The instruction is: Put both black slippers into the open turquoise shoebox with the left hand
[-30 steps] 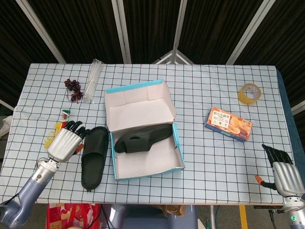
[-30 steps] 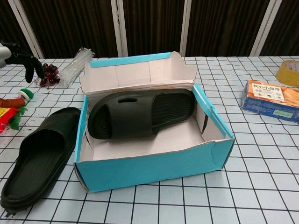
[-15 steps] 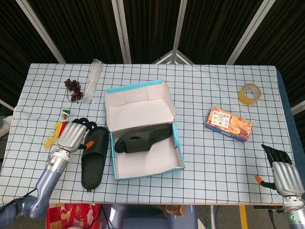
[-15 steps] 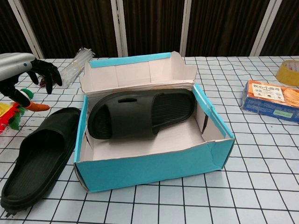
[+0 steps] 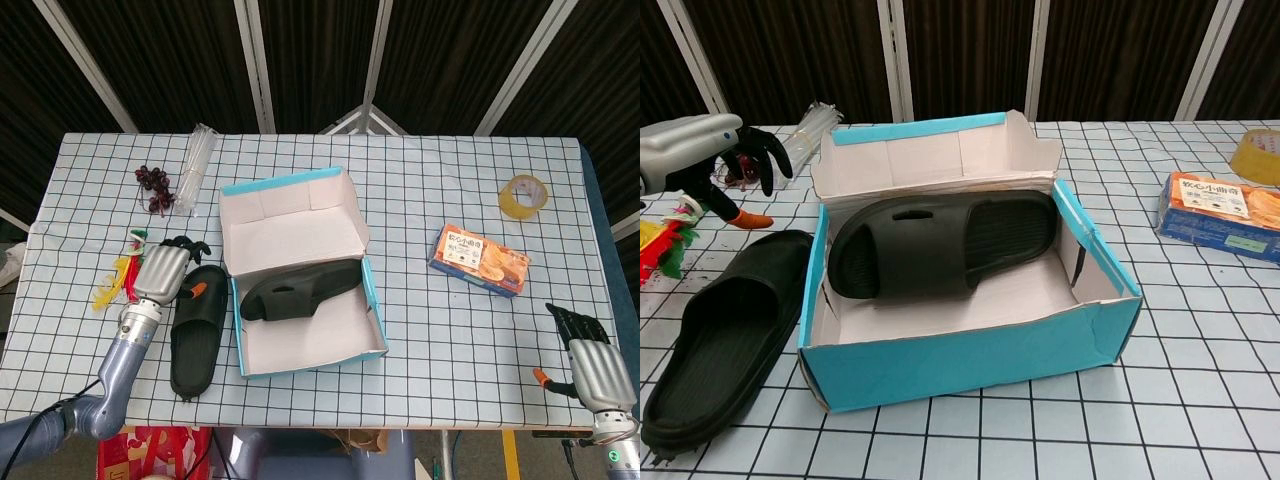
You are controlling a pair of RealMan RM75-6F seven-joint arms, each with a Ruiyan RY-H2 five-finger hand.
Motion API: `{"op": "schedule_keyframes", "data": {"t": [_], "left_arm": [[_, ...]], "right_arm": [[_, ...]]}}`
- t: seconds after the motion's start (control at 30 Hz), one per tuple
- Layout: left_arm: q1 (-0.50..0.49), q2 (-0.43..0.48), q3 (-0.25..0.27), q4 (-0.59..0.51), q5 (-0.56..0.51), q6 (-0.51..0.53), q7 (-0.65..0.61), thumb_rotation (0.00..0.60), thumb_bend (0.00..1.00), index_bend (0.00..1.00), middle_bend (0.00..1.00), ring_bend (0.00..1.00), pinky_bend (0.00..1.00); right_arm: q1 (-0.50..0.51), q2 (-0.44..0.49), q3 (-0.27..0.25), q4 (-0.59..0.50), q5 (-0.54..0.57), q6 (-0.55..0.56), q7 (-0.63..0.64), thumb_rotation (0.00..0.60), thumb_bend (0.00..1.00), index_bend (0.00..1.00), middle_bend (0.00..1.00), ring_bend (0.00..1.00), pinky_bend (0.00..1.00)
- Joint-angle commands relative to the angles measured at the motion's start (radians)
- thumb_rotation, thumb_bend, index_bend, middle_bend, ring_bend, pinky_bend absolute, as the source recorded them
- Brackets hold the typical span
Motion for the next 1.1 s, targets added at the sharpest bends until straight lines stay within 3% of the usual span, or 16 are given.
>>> {"op": "schedule_keyframes", "data": {"t": [0.03,0.63,1.1], "left_arm": [[-0.012,-0.017,-0.003,0.023,-0.002,-0.006,0.001,0.600,0.30,0.38,0.45,0.26,0.33],[-0.064,-0.104,0.001,0.123,0.093,0.034,-0.014,0.600,0.30,0.36,0.40,0.25,0.31],[-0.094,-0.135,0.005,0.144,0.099,0.020,0.027,0.600,0.30,0.33,0.35,0.19,0.24]], "right_arm": [[0.000,0.001,-0.001,0.000,-0.002,-0.001,0.003,0.600,0.24,0.10,0.13,0.12,0.09],[0.002,0.007,-0.001,0.000,0.002,-0.006,0.012,0.600,0.24,0.10,0.13,0.12,0.09],[0.003,0.007,0.000,-0.001,0.007,-0.007,0.009,0.600,0.24,0.10,0.13,0.12,0.09]]}}
